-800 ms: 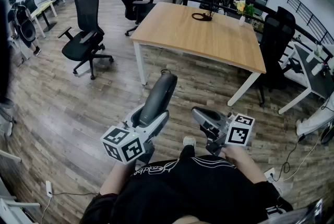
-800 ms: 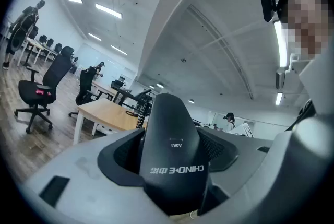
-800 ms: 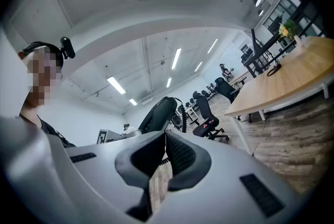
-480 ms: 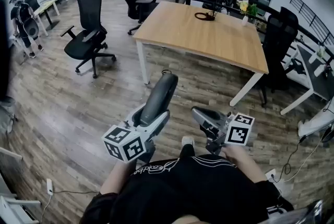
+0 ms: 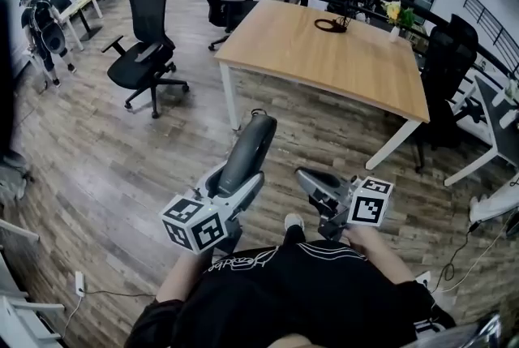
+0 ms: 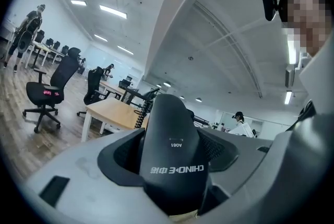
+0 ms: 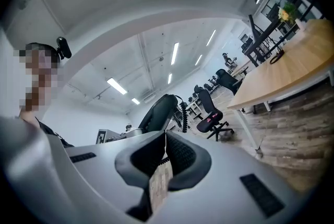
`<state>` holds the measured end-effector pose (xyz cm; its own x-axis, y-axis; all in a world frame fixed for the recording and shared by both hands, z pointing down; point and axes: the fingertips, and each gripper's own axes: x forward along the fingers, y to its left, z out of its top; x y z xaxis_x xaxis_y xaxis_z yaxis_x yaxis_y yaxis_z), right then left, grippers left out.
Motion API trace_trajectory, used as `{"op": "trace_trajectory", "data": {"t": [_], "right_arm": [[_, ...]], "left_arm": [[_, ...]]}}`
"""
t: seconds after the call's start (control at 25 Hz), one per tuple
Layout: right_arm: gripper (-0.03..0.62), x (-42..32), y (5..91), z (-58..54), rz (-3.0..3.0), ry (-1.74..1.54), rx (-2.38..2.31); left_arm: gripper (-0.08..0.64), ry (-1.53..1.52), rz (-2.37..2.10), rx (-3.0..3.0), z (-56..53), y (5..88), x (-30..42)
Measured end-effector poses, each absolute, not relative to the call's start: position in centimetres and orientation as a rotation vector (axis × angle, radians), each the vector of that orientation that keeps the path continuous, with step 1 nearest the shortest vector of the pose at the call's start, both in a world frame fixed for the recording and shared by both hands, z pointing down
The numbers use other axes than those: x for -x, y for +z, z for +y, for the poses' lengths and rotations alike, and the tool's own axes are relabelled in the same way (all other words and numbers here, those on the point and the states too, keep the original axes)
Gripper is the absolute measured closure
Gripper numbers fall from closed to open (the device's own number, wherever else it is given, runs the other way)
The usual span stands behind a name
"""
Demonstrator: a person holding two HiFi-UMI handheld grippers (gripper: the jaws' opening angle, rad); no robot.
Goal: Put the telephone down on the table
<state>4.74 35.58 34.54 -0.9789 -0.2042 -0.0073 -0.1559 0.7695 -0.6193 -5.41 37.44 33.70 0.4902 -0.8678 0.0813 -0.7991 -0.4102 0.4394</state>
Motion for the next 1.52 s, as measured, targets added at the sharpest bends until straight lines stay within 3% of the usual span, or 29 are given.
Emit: {"op": "trace_trajectory", "data": {"t": [0.92, 1.52], "right_arm": [[0.552, -10.9, 34.7, 7.0, 2.81, -1.069, 0.25], [0.552, -12.2, 34.3, 0.7, 2.794, -1.02, 0.228]], "left_arm": [[0.264, -0.167, -1.441, -2.224, 10.1, 34.7, -0.7], [0.264, -0.184, -1.464, -2.21, 3.5, 34.5, -1.4]]}}
